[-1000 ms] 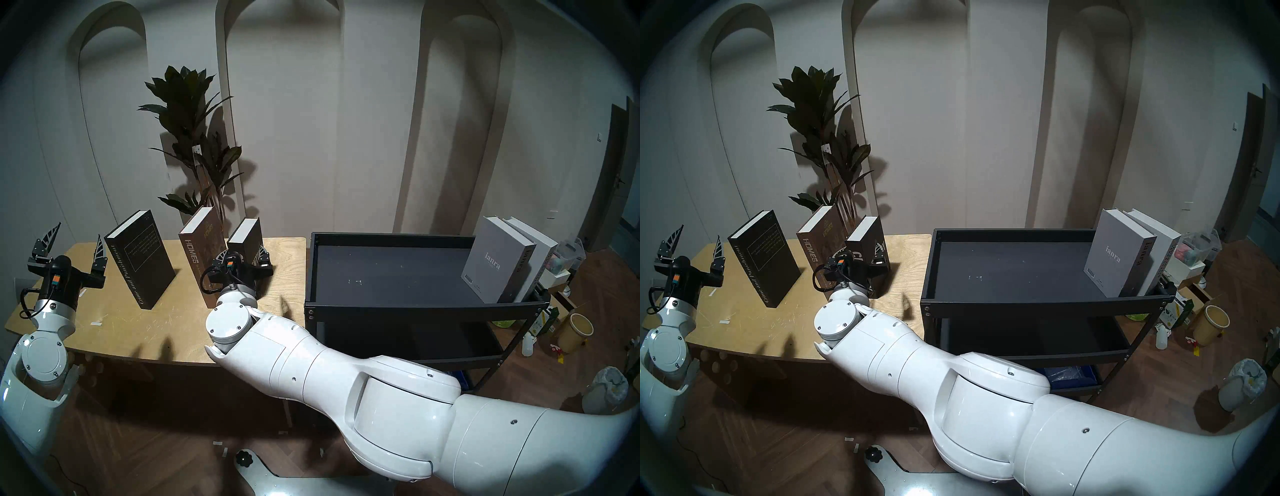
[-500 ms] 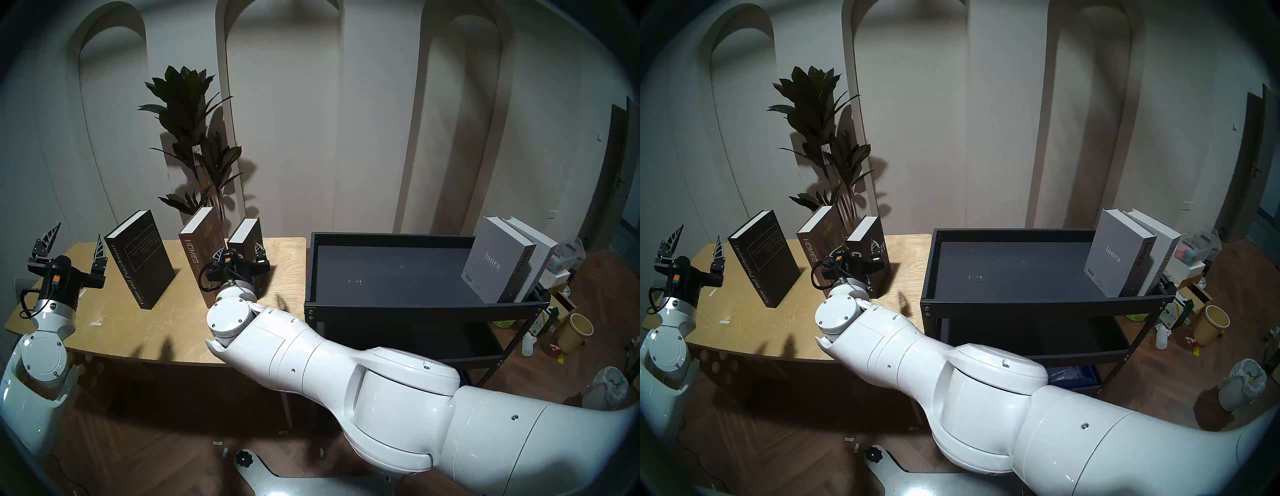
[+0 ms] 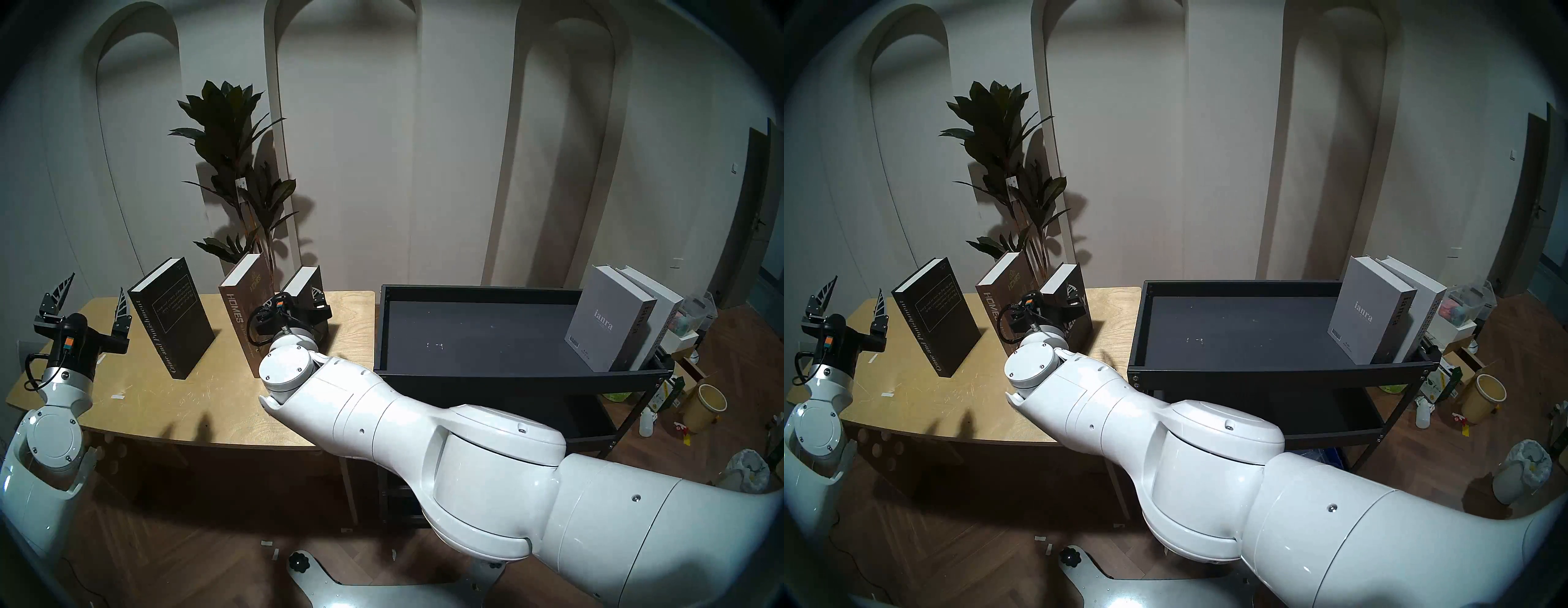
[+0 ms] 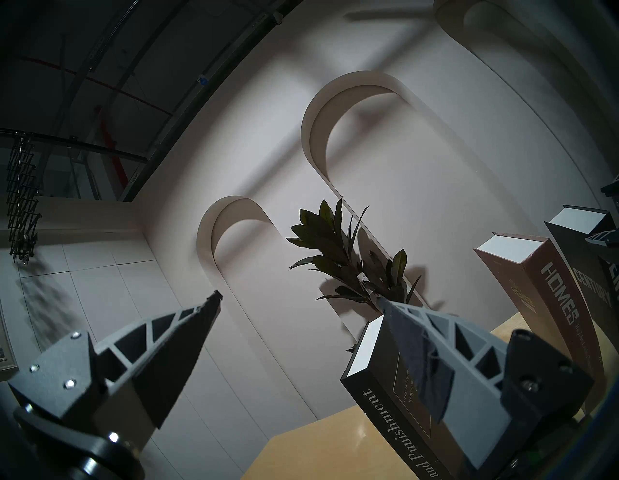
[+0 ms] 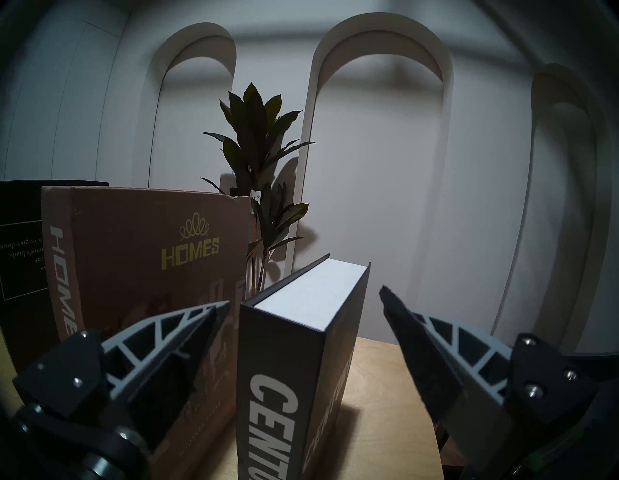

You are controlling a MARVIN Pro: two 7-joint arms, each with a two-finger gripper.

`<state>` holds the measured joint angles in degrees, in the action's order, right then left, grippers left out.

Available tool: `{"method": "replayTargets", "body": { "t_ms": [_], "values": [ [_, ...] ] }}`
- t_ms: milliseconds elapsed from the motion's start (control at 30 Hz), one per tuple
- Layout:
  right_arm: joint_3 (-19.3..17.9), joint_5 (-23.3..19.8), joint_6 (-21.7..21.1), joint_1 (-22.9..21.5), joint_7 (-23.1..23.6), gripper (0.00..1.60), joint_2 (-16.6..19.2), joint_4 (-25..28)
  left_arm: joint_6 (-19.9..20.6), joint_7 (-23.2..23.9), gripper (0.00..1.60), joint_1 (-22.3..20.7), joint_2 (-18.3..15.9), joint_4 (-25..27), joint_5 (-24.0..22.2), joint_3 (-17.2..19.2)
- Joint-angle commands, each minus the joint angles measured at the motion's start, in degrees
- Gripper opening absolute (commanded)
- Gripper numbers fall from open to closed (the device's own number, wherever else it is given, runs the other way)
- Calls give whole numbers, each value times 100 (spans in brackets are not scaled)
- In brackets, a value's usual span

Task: Move the books from the display table onto the shelf, standing them upright with spines facing out and tallest at one end

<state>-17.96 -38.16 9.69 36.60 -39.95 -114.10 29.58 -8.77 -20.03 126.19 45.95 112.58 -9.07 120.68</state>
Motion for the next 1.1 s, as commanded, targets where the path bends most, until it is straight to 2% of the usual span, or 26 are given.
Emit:
{"method": "replayTargets", "body": {
  "t_ms": [0,567,1067],
  "values": [
    [78,-67,-24,-153,138,160,-90,-10,-20,-12,160,-26,-19,49,11,67],
    [39,-412,-139,-430,314,160,-90,-413,-19,-13,160,-28,-20,47,11,63],
    [141,-532,198,-265,117,160,-90,-634,-22,-12,160,-22,-18,53,13,73]
  ]
}}
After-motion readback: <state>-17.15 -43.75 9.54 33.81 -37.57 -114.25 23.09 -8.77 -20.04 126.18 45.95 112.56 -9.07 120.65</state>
